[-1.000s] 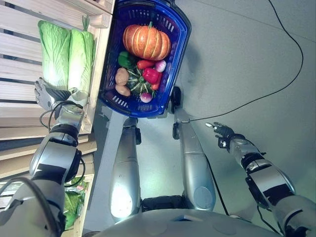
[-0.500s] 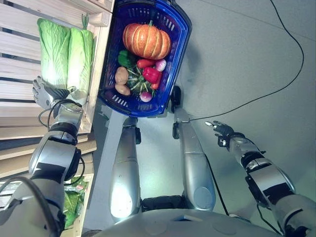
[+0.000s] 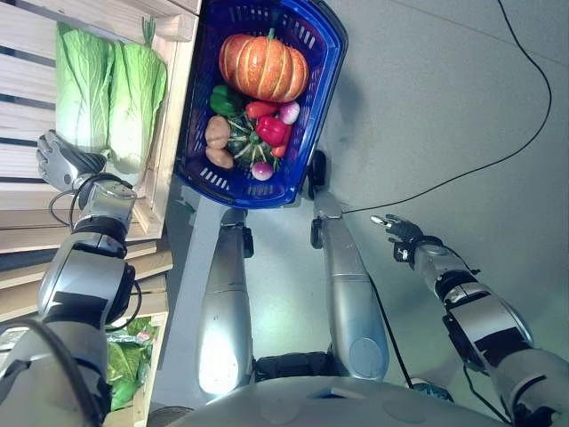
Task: Pick up fruits and vegetables into the basket
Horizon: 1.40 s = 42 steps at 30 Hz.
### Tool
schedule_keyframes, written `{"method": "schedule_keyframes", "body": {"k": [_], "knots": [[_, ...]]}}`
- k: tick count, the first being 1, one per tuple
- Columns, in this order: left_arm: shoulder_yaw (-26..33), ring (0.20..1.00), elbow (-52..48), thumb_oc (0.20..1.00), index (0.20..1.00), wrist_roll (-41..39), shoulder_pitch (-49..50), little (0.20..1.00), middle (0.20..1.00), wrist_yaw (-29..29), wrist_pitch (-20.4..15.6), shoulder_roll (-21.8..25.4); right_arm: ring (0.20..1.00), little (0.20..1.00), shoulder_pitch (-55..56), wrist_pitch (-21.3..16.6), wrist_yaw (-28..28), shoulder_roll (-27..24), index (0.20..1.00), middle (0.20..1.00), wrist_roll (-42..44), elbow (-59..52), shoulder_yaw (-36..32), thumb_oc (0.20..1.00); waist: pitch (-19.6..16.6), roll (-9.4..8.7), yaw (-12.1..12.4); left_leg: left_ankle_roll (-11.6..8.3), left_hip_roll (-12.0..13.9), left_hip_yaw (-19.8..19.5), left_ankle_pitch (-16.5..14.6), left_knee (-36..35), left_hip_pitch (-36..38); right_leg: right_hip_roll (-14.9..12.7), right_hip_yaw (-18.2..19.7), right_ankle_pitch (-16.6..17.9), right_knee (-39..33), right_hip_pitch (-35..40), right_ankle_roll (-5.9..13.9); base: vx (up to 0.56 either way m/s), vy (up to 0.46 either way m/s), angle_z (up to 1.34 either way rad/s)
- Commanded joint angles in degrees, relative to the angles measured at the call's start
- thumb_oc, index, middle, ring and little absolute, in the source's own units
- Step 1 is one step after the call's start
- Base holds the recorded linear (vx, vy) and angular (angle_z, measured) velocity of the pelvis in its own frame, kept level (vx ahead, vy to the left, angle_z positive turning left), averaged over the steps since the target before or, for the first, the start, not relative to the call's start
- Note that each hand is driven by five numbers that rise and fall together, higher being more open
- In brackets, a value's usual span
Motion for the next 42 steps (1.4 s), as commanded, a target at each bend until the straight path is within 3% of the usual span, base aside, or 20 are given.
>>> {"method": "schedule_keyframes", "body": {"k": [1,2,20,29,33,36,42], "knots": [[0.67,0.366,2.13,0.366,0.366,1.39,2.17,0.366,0.366,-1.75,0.57,1.23,1.000,1.000,3.89,-0.04,0.16,-3.10,1.000,1.000,1.27,0.02,1.40,1.000,-1.84,0.24,1.19,1.08,-2.18,0.94,3.10,-4.14,-0.65,3.86,-2.64,-7.75,4.36,1.54,-0.96,0.00,0.000,0.00],[0.49,0.200,2.16,0.200,0.200,1.61,2.11,0.200,0.200,-2.10,0.39,1.18,1.000,1.000,3.82,0.04,0.23,-3.15,1.000,1.000,1.26,0.03,1.43,1.000,-1.84,0.20,1.17,1.08,-2.19,0.89,3.09,-4.17,-0.68,3.86,-2.63,-7.71,4.35,1.48,-0.93,0.00,0.000,0.00],[-2.84,0.200,1.21,0.200,0.200,0.31,2.25,0.200,0.200,-15.44,-6.78,0.39,1.000,1.000,3.18,0.28,1.04,-4.39,1.000,1.000,0.48,-0.38,1.04,1.000,-1.84,0.72,0.71,1.17,-2.34,1.38,3.49,-4.75,-1.17,3.80,-2.56,-7.12,3.87,0.66,-0.66,0.00,0.000,0.00],[-2.24,0.200,1.45,0.200,0.200,-4.80,2.58,0.200,0.200,-17.96,-9.41,0.25,1.000,1.000,3.38,-0.05,1.30,-4.56,1.000,1.000,0.11,-0.23,0.84,1.000,-1.84,1.10,0.56,1.20,-2.41,1.44,3.75,-5.19,-0.71,3.84,-2.51,-7.17,3.82,0.92,-0.72,0.00,0.000,0.00],[-0.41,0.200,0.88,0.200,0.200,-9.90,3.16,0.200,0.200,-18.04,-13.06,-0.07,1.000,1.000,3.48,-0.08,1.28,-4.52,1.000,1.000,0.62,-0.40,0.80,1.000,-1.84,1.26,0.64,1.27,-2.52,1.29,3.76,-5.31,-0.27,3.88,-2.47,-7.39,3.98,1.31,-0.78,0.00,-0.010,0.00],[2.24,0.200,-0.29,0.200,0.200,-16.18,4.02,0.200,0.200,-17.67,-19.28,-0.49,1.000,1.000,3.74,-0.60,1.19,-4.24,1.000,1.000,1.36,-0.28,0.14,1.000,-1.84,1.52,0.78,1.29,-2.65,1.17,3.51,-5.17,0.30,3.74,-2.54,-7.62,4.25,1.73,-0.77,0.00,-0.052,0.01],[7.69,0.200,-4.67,0.200,0.200,-23.01,7.15,0.200,0.200,-16.98,-27.71,-1.57,1.000,1.000,4.31,-1.77,-0.07,-3.46,1.000,1.000,2.87,-0.63,-1.60,1.000,-1.84,1.92,1.41,1.30,-2.94,0.85,3.08,-5.24,1.83,3.58,-2.79,-8.08,3.97,3.46,-0.77,0.00,-0.054,0.01]]}}
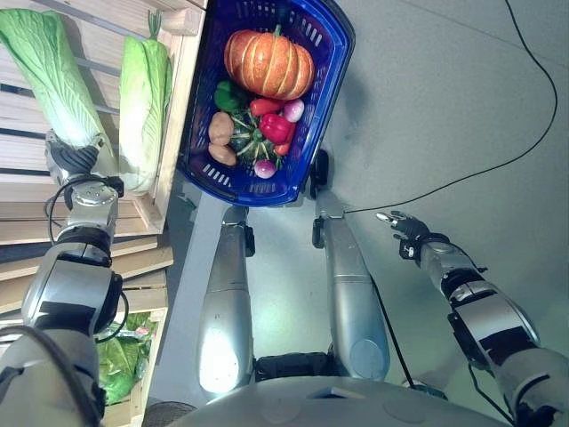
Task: Pick up fruits and vegetables into the basket
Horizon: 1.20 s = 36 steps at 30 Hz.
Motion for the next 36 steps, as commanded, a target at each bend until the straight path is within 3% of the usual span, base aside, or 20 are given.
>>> {"method": "schedule_keyframes", "body": {"k": [1,7,10,24,36], "knots": [[4.83,0.200,-3.89,0.200,0.200,-4.77,2.83,0.200,0.200,-0.83,-7.55,-4.72,1.000,1.000,4.54,-0.96,-1.19,-1.79,1.000,1.000,1.85,-0.50,-1.28,1.000,-1.83,1.98,0.73,1.40,-2.80,0.98,2.15,-4.42,1.51,3.63,-2.94,-8.18,3.97,3.54,-0.77,0.01,-0.052,0.00],[7.96,0.200,-10.32,0.200,0.200,-5.78,5.01,0.200,0.200,1.39,-11.86,-5.25,1.000,1.000,4.78,-2.56,-1.98,-2.28,1.000,1.000,3.56,-1.19,-3.44,1.000,-1.83,2.29,1.33,1.42,-2.90,0.79,2.29,-4.75,2.20,3.52,-3.14,-8.12,3.72,4.36,-0.84,0.00,-0.045,0.01],[7.80,0.200,-16.34,0.200,0.200,-1.01,6.52,0.200,0.200,3.90,-13.86,-5.50,1.000,1.000,5.40,-5.49,-3.62,-2.36,1.000,1.000,5.77,-2.82,-4.74,1.000,-1.83,2.53,1.73,1.51,-2.92,0.76,1.64,-4.77,2.97,3.52,-3.22,-8.61,3.90,5.10,-0.80,0.00,-0.047,0.03],[2.95,0.200,-33.57,0.200,0.200,13.14,7.17,0.200,0.200,6.71,-13.58,-4.76,1.000,1.000,4.73,-13.99,-10.63,-3.56,1.000,1.000,8.51,-20.39,-8.30,1.000,-1.83,3.10,1.79,1.75,-3.05,1.62,2.07,-6.30,3.82,3.63,-3.39,-7.74,2.71,6.10,-0.50,0.00,-0.006,0.00],[-1.51,0.200,-45.02,0.200,0.200,17.45,7.74,0.200,0.200,-3.76,-11.21,-2.72,1.000,1.000,6.33,-19.36,-16.89,-2.73,1.000,1.000,5.16,-39.32,-8.77,1.000,-1.83,4.27,0.79,1.66,-3.11,2.62,2.26,-7.65,5.05,3.30,-3.47,-7.60,1.88,7.14,0.12,0.00,0.003,0.00]]}}
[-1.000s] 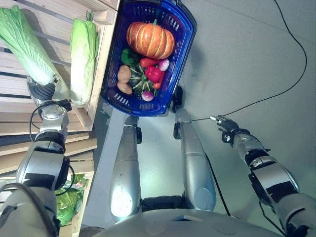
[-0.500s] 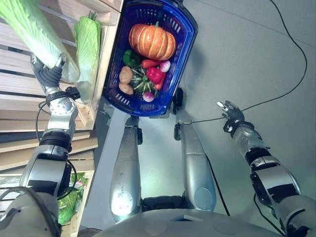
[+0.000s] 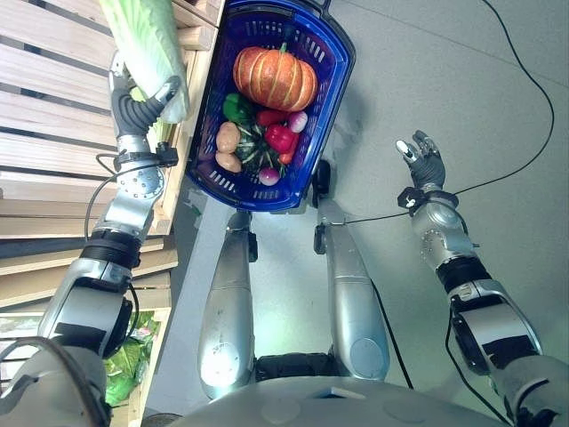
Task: Pick up fruits and vegetables into the basket
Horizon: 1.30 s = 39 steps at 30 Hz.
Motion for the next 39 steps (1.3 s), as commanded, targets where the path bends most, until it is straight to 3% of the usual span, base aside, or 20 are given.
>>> {"method": "schedule_keyframes", "body": {"k": [1,15,24,39], "knots": [[0.64,0.200,-5.41,0.200,0.200,2.67,0.87,0.200,0.200,-2.72,-1.82,0.39,1.000,1.000,2.99,-4.09,-0.87,-2.75,1.000,1.000,-2.12,-6.97,-1.79,1.000,-1.92,4.18,-0.85,1.85,-3.11,1.99,1.10,-4.45,0.53,3.20,-3.93,-7.76,3.17,3.87,0.42,-0.01,0.033,-0.05],[-3.96,0.200,-12.28,0.200,0.200,4.33,0.64,0.200,0.200,-11.95,-0.32,2.91,1.000,1.000,4.28,-6.63,5.50,-2.93,1.000,1.000,-3.17,-23.44,-0.63,1.000,-1.92,4.52,-2.30,1.81,-2.59,3.34,1.74,-5.87,1.58,3.27,-3.27,-7.36,2.32,4.70,1.03,0.00,0.013,-0.03],[-6.16,0.200,-16.60,0.200,0.200,5.29,0.43,0.200,0.200,-16.14,0.58,3.58,1.000,1.000,4.30,-5.88,10.30,-3.30,1.000,1.000,-1.18,-29.94,1.83,1.000,-1.92,4.35,-2.55,1.81,-2.34,3.66,2.02,-6.16,1.38,3.35,-3.15,-7.30,2.24,4.52,1.18,0.00,0.001,-0.02],[-12.18,0.200,-20.64,0.200,0.200,3.67,-1.65,0.200,0.200,-24.75,1.96,4.31,1.000,1.000,0.75,0.59,19.36,-6.05,1.000,1.000,2.43,-37.27,9.72,1.000,-1.92,3.92,-2.19,1.69,-2.10,3.71,2.47,-6.32,0.78,3.39,-3.43,-7.07,2.13,4.07,1.46,0.00,0.000,0.00]]}}
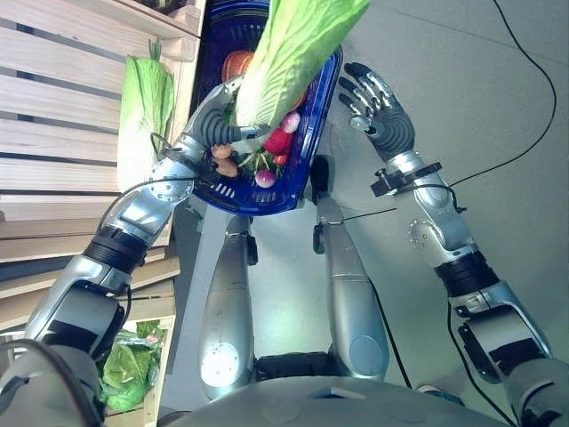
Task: Pick up fruits and vegetables into the basket
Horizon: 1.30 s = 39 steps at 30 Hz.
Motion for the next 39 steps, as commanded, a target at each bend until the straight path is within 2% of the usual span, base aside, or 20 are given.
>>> {"method": "schedule_keyframes", "body": {"k": [1,8,14,18,36,37,38,39], "knots": [[-0.42,0.200,-6.81,0.200,0.200,0.15,-0.98,0.200,0.200,-1.56,-2.96,0.89,1.000,1.000,0.43,-0.92,2.00,-2.94,1.000,1.000,2.37,-7.62,1.81,1.000,-2.14,3.52,-0.76,1.55,-2.35,1.79,2.76,-4.32,-1.11,3.17,-4.77,-7.14,3.71,3.31,1.55,0.00,0.000,0.00],[-3.40,0.200,-8.34,0.200,0.200,-1.13,-2.03,0.200,0.200,-4.61,-2.88,1.34,1.000,1.000,-1.39,-0.19,1.58,-3.90,1.000,1.000,4.10,-8.84,4.40,1.000,-2.14,3.27,-0.46,1.54,-2.29,1.72,2.81,-4.36,-1.38,3.15,-4.87,-6.90,3.56,3.07,1.78,0.00,0.000,0.00],[-5.25,0.200,-9.06,0.200,0.200,-1.79,-2.80,0.200,0.200,-6.92,-3.16,1.55,1.000,1.000,-2.32,-1.20,1.48,-4.28,1.000,1.000,5.04,-8.94,5.56,1.000,-2.14,3.13,-0.34,1.54,-2.29,1.76,2.87,-4.58,-1.30,3.22,-4.96,-6.71,3.31,3.13,1.88,0.00,-0.002,-0.01],[-6.74,0.200,-9.68,0.200,0.200,-2.34,-3.60,0.200,0.200,-8.39,-1.48,1.58,1.000,1.000,-3.04,-1.84,1.31,-4.22,1.000,1.000,5.66,-9.50,6.24,1.000,-2.14,3.02,-0.28,1.64,-2.33,1.75,2.80,-4.51,-1.46,3.23,-5.05,-6.58,3.35,2.93,1.95,0.00,0.000,0.00],[-10.15,0.200,-8.94,0.200,0.200,1.26,-5.47,0.200,0.200,-11.24,2.18,3.52,1.000,1.000,-3.48,-1.40,8.04,-3.78,1.000,1.000,16.23,-13.12,7.13,1.000,-2.14,2.50,-0.14,1.58,-2.16,1.55,2.87,-4.94,-1.36,3.28,-5.22,-6.25,2.89,2.99,2.25,0.00,0.000,0.00],[-10.34,0.200,-9.13,0.200,0.200,1.14,-5.70,0.200,0.200,-11.39,2.49,3.59,0.507,0.507,-3.51,-1.70,7.72,-3.65,0.507,0.507,16.11,-13.21,7.23,0.507,-2.14,2.53,-0.14,1.58,-2.19,1.53,2.87,-4.93,-1.38,3.28,-5.23,-6.25,2.93,2.96,2.24,0.00,0.000,0.00],[-10.47,0.200,-9.13,0.200,0.200,1.11,-5.69,0.200,0.200,-11.33,2.45,3.60,0.200,0.200,-3.51,-1.87,7.70,-3.66,0.200,0.200,16.22,-13.21,7.26,0.200,-2.14,2.56,-0.14,1.58,-2.19,1.54,2.90,-4.96,-1.36,3.28,-5.25,-6.22,2.91,2.97,2.26,0.00,0.000,0.00],[-10.91,0.200,-9.01,0.200,0.200,1.33,-5.84,0.200,0.200,-11.30,2.38,3.52,0.200,0.200,-3.50,-2.42,8.15,-3.38,0.200,0.200,16.59,-13.04,7.44,0.200,-2.14,2.59,-0.13,1.58,-2.21,1.52,2.95,-5.13,-1.32,3.22,-5.29,-6.14,2.70,3.03,2.31,0.00,0.000,0.00]]}}
